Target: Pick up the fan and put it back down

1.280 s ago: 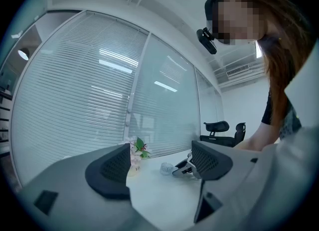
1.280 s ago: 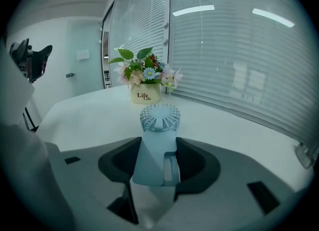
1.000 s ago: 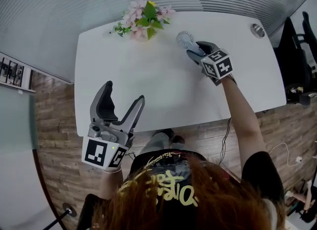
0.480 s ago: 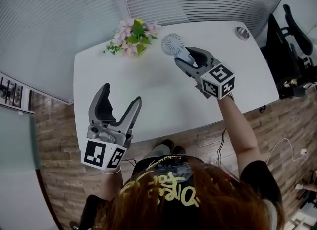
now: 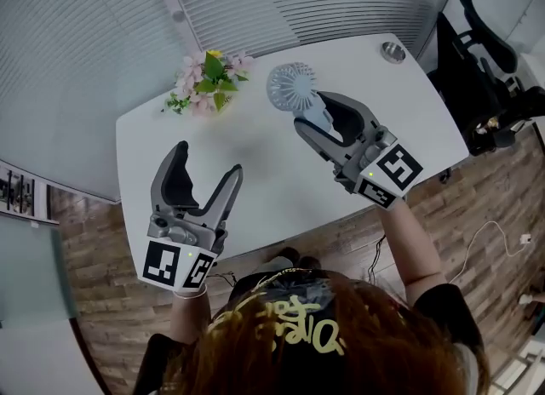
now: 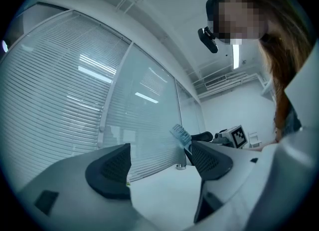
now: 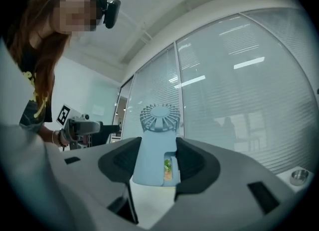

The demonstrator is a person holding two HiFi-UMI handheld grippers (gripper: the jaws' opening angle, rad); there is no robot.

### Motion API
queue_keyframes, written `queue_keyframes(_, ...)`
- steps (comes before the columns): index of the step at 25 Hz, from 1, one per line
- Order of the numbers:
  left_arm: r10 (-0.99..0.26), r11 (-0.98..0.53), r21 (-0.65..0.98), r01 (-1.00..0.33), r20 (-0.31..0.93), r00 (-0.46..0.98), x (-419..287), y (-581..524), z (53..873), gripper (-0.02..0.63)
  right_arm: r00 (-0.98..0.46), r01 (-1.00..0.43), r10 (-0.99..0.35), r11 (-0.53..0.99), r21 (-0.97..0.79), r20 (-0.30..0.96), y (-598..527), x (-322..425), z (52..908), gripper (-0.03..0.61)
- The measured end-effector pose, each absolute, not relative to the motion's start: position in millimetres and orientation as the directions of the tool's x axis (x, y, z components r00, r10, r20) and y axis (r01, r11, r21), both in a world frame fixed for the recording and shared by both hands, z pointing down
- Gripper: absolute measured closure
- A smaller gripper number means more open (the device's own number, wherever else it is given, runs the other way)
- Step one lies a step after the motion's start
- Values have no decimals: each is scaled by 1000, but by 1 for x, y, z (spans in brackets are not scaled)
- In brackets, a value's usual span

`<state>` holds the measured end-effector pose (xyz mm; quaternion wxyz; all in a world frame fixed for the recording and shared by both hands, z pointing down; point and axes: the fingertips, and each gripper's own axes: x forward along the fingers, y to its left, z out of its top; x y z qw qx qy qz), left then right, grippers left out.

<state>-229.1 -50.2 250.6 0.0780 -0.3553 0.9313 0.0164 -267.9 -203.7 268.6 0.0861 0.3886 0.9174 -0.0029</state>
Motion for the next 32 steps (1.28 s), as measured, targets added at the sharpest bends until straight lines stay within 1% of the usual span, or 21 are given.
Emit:
queue_keyframes(7,-693,715,-37,-698,-161,-702,-227,-66,246,233,-696,672,663,737,73,-277,-233,-223,236,360)
queue_keyframes(16,-712,696,-42,-717,-173,-681,-223,-77,242,233,-720,635,597,772,10,-355,-261,-183,237,360)
queue_keyframes(32,-705,703,-31,-711,-168,-689,-222,-80,246,233,-705,640,598,768,21,-381,-262,-174,231,360)
